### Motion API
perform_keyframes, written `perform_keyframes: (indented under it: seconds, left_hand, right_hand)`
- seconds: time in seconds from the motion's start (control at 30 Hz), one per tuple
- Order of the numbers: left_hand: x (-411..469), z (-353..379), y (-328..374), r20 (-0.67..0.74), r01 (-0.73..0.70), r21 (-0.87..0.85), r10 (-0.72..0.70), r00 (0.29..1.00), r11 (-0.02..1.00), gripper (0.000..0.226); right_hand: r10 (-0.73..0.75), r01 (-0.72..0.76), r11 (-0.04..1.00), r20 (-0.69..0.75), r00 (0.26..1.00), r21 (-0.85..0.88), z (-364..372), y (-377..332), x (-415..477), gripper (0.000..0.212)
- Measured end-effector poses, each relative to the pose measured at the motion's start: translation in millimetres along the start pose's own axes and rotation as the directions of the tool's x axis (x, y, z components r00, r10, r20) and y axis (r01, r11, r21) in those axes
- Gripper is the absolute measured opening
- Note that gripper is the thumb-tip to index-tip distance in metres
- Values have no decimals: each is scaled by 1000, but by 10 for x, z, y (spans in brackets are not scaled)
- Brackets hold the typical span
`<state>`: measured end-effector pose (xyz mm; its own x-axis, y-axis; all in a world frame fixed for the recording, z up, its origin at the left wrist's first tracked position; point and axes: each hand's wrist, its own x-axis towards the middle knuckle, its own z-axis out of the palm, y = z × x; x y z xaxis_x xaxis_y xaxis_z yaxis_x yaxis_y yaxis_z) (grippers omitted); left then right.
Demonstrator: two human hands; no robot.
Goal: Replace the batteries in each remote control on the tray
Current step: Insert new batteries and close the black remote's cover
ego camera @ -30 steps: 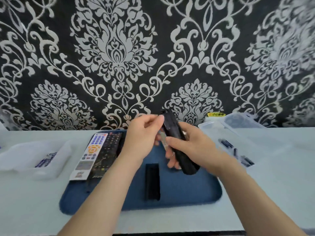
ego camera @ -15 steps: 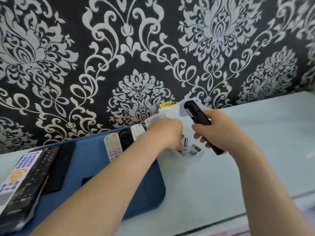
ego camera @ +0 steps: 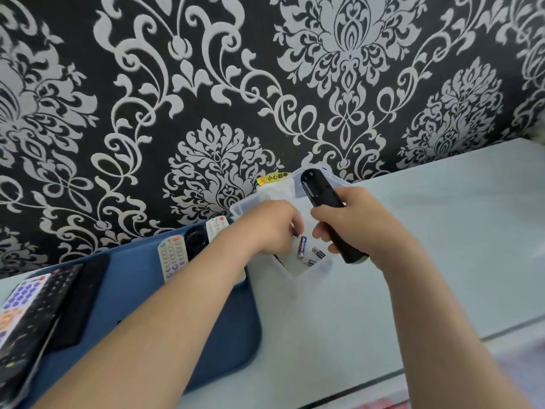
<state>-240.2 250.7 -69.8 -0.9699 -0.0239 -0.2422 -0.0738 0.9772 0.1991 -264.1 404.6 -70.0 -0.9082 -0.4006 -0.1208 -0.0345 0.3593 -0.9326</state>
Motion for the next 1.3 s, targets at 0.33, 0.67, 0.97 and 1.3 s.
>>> perform_keyframes:
  seconds: [0.33,0.67,0.97,1.3]
  left_hand:
    - [40,120,95,-8,-89,32,90,996,995,18]
    - [91,71,-15,-98,-7,133,20,995,991,40]
    - [36,41,-46,-159,-25,176,53,986,984,9]
    - [-705,-76,-96,-523,-261,-555,-88,848,790,15]
  right_hand:
    - [-5,4,1000,-26,1000,-17,24,-15,-7,16]
    - [28,-28,1000,5,1000,-4,33,-20,-17,9]
    - [13,-14,999,16,1000,41,30,-50,-53,7]
    - [-131,95,945,97,987,314,191,-242,-174,24]
